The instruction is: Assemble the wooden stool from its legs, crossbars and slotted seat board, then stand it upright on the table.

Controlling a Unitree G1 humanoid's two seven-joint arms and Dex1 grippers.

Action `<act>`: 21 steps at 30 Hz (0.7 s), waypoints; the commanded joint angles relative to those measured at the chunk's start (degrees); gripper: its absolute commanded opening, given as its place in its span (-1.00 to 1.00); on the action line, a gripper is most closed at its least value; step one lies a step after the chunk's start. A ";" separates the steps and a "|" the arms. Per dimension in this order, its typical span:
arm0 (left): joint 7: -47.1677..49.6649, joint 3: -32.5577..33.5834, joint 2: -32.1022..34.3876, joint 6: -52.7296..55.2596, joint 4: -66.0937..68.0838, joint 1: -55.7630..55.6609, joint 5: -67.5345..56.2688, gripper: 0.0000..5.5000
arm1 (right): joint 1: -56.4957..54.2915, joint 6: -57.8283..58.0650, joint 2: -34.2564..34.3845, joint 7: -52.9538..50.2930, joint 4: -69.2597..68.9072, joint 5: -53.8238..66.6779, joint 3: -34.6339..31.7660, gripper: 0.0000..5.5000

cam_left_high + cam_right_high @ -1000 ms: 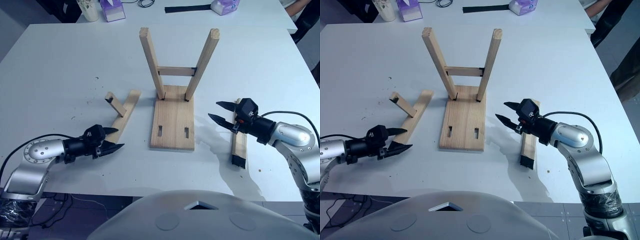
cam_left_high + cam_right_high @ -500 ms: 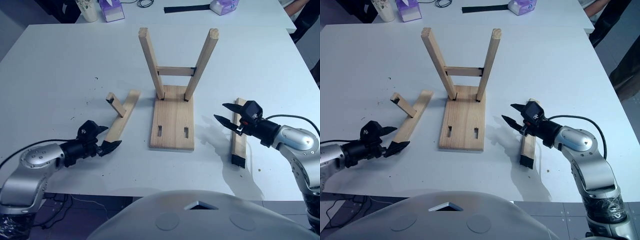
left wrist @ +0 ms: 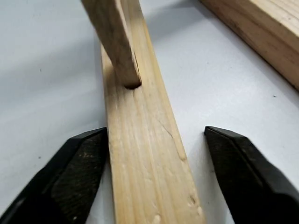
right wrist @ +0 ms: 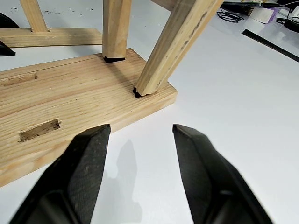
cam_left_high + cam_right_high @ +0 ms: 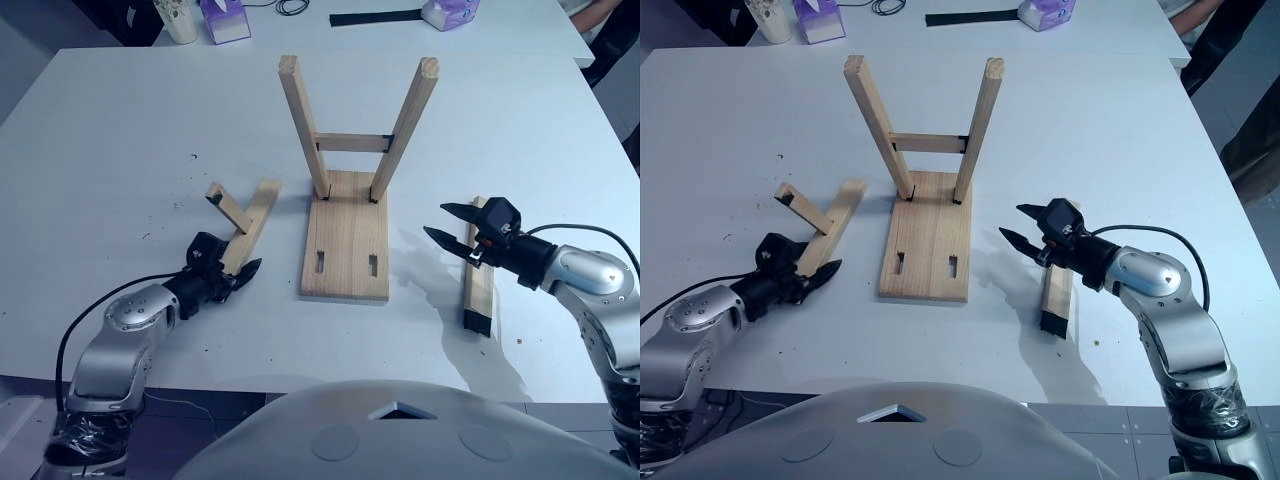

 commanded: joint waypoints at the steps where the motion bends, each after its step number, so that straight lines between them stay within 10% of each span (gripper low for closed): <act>1: 0.22 0.63 0.21 0.00 5.73 -1.14 1.50 0.12 | -0.23 -0.10 -0.75 0.23 0.28 -0.53 -0.14 -0.12; 14: -4.64 9.95 -4.20 -4.71 5.55 -10.76 -11.99 -0.26 | -4.16 -0.66 -1.39 1.40 2.51 -0.41 -0.33 -0.12; 21: -4.44 29.02 -1.55 5.73 1.99 -21.19 -48.88 -0.26 | -9.37 2.27 1.16 4.51 -0.75 13.05 -6.96 -0.12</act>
